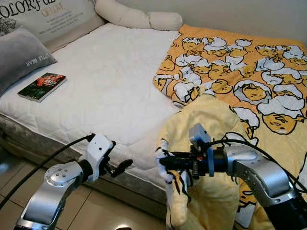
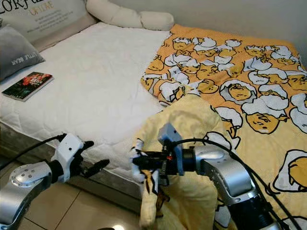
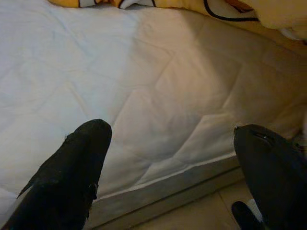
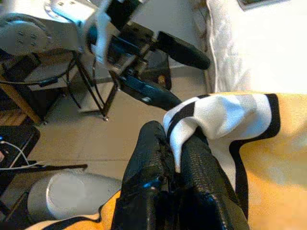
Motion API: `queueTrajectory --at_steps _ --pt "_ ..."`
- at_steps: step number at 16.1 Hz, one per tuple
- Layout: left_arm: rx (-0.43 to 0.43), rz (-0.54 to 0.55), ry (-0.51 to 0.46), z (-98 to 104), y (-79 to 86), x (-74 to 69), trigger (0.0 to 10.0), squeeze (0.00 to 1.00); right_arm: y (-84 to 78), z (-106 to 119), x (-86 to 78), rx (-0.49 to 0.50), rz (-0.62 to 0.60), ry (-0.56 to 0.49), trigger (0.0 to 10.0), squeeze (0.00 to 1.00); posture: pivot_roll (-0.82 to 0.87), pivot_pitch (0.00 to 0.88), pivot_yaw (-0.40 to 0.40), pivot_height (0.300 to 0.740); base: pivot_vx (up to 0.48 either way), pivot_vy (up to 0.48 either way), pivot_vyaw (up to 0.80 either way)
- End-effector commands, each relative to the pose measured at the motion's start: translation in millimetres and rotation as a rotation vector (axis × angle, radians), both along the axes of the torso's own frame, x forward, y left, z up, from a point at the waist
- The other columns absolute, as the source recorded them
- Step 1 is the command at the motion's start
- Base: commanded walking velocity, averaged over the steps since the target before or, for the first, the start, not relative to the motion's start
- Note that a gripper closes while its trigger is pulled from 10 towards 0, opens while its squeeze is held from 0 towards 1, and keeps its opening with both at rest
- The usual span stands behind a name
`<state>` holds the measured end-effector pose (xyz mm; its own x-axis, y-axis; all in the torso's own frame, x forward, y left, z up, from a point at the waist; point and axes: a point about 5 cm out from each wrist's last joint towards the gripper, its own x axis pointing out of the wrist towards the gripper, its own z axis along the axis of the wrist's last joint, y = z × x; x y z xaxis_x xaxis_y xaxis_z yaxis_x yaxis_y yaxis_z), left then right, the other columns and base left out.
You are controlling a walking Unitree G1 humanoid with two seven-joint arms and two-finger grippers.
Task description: Clean up the room
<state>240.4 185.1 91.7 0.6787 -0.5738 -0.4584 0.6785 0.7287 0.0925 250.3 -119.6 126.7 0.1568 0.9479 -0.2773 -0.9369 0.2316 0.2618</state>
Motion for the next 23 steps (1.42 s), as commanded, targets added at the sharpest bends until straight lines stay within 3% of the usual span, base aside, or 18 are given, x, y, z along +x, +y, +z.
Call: queueTrajectory --at_steps 1,2,3,8,11,14,15,19,21,22,23 --pt "0.006 -0.014 -0.004 3.3 -0.3 -1.3 10.0 0.0 -1.1 -0.6 1.1 -0.013 -0.013 0.013 10.0 0.0 0.0 0.0 0.01 0.74 0.0 0.0 0.0" --pt "0.006 -0.015 -0.003 3.3 -0.1 -2.5 10.0 0.0 -2.4 -1.7 1.3 -0.009 -0.021 0.037 10.0 0.0 0.0 0.0 0.007 0.74 0.0 0.0 0.0" --pt "0.005 -0.016 -0.001 3.7 0.4 -4.0 10.0 0.0 -2.0 -1.0 4.7 0.014 -0.056 0.059 10.0 1.0 0.01 0.0 0.003 0.74 0.0 0.0 0.0" --pt "-0.022 -0.038 0.011 6.4 0.5 -10.2 10.0 0.0 0.9 14.7 -6.0 0.139 0.053 0.118 10.0 1.0 0.01 0.0 -0.005 0.74 0.0 0.0 0.0" --pt "-0.143 -0.136 0.04 19.4 -1.9 -24.0 10.0 0.0 -1.2 23.2 -10.0 0.225 0.086 0.17 10.0 1.0 0.02 0.0 -0.015 0.74 0.0 0.0 0.0" --pt "-0.145 -0.145 0.049 22.5 2.2 -27.4 10.0 0.0 0.4 22.7 -10.9 0.201 0.107 0.172 10.0 1.0 0.02 0.0 -0.017 0.74 0.0 0.0 0.0" --pt "-0.134 -0.135 0.048 23.2 4.4 -28.2 10.0 0.0 0.1 18.2 -3.4 0.165 0.031 0.133 10.0 1.0 0.02 0.0 -0.012 0.74 0.0 0.0 0.0" --pt "-0.116 -0.069 0.023 21.9 12.4 -26.5 10.0 0.0 -15.9 17.8 11.8 0.177 -0.219 0.055 10.0 1.0 0.03 0.0 -0.02 0.74 0.0 0.0 0.0" --pt "-0.092 0.025 -0.033 14.7 14.5 -16.0 10.0 0.0 -32.9 3.0 23.7 0.098 -0.501 -0.019 10.0 1.0 0.02 0.0 -0.018 0.74 0.0 0.0 0.0" --pt "-0.095 0.046 -0.046 13.7 12.7 -13.3 10.0 0.0 -36.3 -1.4 25.9 0.056 -0.563 -0.044 10.0 1.0 0.02 0.0 -0.019 0.74 0.0 0.0 0.0" --pt "-0.102 0.094 -0.085 11.3 4.4 -5.8 10.0 0.0 -45.7 -12.6 28.8 -0.016 -0.742 -0.072 10.0 1.0 0.02 0.0 -0.022 0.74 0.0 0.0 0.0"
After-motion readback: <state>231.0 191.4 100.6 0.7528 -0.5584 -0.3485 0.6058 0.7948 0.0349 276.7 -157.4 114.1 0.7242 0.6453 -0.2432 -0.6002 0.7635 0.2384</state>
